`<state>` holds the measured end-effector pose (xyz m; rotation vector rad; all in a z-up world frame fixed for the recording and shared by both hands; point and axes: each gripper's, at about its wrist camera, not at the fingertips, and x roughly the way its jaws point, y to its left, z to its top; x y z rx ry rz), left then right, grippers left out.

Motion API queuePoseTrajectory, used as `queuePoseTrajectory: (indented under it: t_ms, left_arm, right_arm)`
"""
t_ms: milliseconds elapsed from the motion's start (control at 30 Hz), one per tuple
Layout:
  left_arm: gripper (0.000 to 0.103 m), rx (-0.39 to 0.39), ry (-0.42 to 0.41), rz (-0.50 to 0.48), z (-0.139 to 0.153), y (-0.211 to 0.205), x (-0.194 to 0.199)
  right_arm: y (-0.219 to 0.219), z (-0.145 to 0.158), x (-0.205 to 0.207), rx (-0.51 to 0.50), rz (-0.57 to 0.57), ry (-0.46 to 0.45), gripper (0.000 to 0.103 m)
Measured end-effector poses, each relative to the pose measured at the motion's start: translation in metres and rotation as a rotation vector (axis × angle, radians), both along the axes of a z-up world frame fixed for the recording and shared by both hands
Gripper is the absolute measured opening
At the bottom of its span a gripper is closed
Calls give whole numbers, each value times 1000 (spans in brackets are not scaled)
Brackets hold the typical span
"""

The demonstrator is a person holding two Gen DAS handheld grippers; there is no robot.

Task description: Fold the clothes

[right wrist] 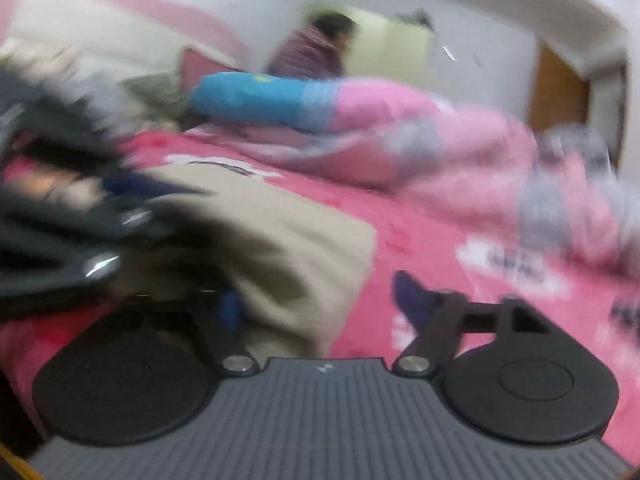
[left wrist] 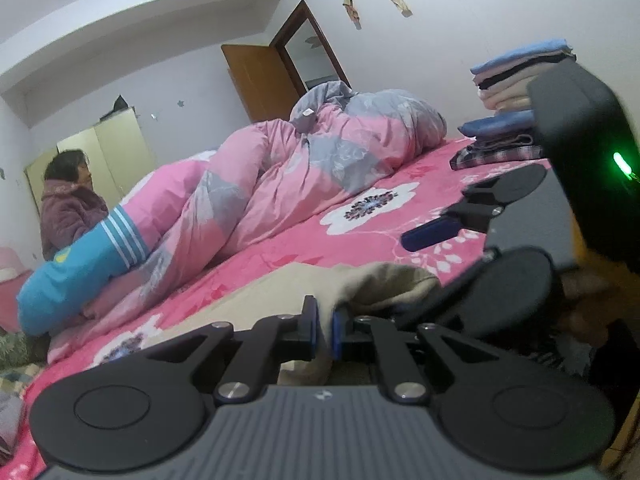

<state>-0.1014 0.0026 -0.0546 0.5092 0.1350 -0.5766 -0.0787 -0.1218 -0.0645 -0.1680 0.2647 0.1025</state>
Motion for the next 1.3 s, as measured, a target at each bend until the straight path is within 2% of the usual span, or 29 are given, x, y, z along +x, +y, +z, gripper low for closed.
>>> queuePoseTrajectory:
  t_ms: [67,200,267,367,400,500,633,767,867,1067,1300]
  left_arm:
    - [8,-8,3,1,-1,1,0]
    - [8,-10,6,0,-1,2,-1]
    - [8,-12,6,0,-1,2,0]
    - [8,-17,3,0,0,1,0]
    - [8,-18,2,0,1,1,0]
    - [8,-13,-1,-1,2,1,0]
    - [8,-4,-4,1,3,0,-1]
    - [8,-6,-6,2,3,0,-1]
    - [8,-9,-5,1,3,1,0]
    - [8,-14,-4,2,5,1,0]
    - [8,-30,-8,5,8,3,0]
  right_arm:
    - [-8,0,-3,62,16,16,81]
    - [-19,0,-35,46,103,-34,82]
    - [-28,3,-50,70,166,-44,83]
    - [-35,4,-57,72,166,-20,82]
    - [-37,4,-59,73,166,-12,80]
    - [-44,4,-64,77,169,10,63]
    - [-44,4,-59,105,204,18,55]
    - [-59,9,-62,181,261,13,54]
    - [-63,4,-56,117,246,50,49]
    - [-50,-2,-39,47,307,59,47]
    - [-42,0,-26,27,325,51,46]
